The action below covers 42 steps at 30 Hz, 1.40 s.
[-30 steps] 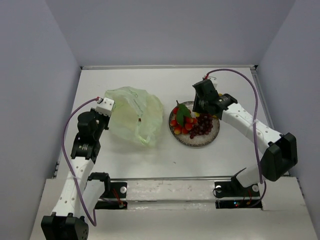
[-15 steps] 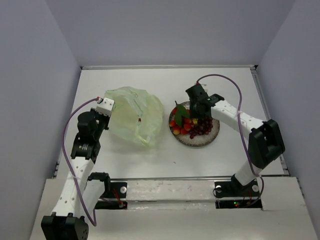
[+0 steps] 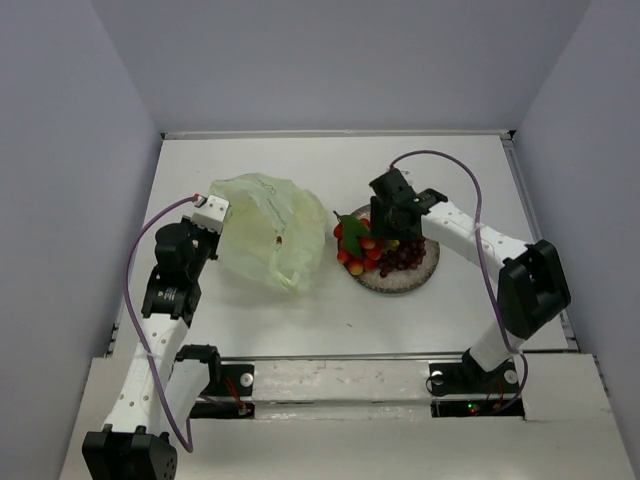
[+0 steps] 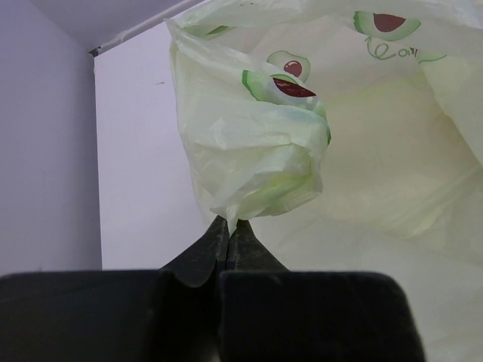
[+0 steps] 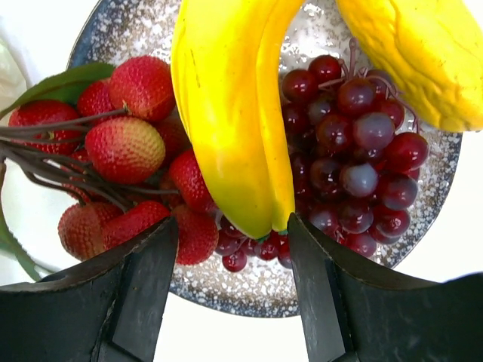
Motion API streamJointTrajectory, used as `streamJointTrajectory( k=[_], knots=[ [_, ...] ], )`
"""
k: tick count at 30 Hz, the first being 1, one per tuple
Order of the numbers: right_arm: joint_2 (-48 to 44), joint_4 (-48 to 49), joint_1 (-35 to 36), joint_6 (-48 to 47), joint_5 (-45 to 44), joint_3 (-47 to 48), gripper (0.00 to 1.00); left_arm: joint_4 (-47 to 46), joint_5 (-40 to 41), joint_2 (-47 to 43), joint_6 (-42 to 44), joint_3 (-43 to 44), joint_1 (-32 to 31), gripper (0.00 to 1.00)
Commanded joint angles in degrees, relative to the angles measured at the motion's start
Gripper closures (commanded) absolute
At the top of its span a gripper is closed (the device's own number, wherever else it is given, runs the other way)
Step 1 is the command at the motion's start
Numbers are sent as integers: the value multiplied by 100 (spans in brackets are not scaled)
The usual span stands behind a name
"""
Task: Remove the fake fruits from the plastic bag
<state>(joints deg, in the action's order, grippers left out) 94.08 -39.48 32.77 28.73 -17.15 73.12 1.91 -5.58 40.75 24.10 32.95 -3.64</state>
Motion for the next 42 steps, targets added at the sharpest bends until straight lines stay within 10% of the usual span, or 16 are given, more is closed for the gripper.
streamJointTrajectory(
  k=[1,13,22,29,36,42],
  knots=[
    [-285,-200,132,27,-52,228,34,-297,-101,-76,-37,-43,30,100],
    [-373,-563,1291,-1278,-738,2257,34,-270,-224,-94,16,1,30,100],
    [432,1741,2189,-1802,3609,2768,40,-200,-557,-208,-247,150,30,100],
    [1858,2032,2312,-1493,3991,3304,51,-52,-637,-234,-502,229,30,100],
    [3036,1954,2471,-1222,2746,4254,56,2,-654,-243,-643,300,30,100],
    [3248,1417,2471,-1282,-269,3947,57,283,-628,-261,-573,467,39,100]
  ],
)
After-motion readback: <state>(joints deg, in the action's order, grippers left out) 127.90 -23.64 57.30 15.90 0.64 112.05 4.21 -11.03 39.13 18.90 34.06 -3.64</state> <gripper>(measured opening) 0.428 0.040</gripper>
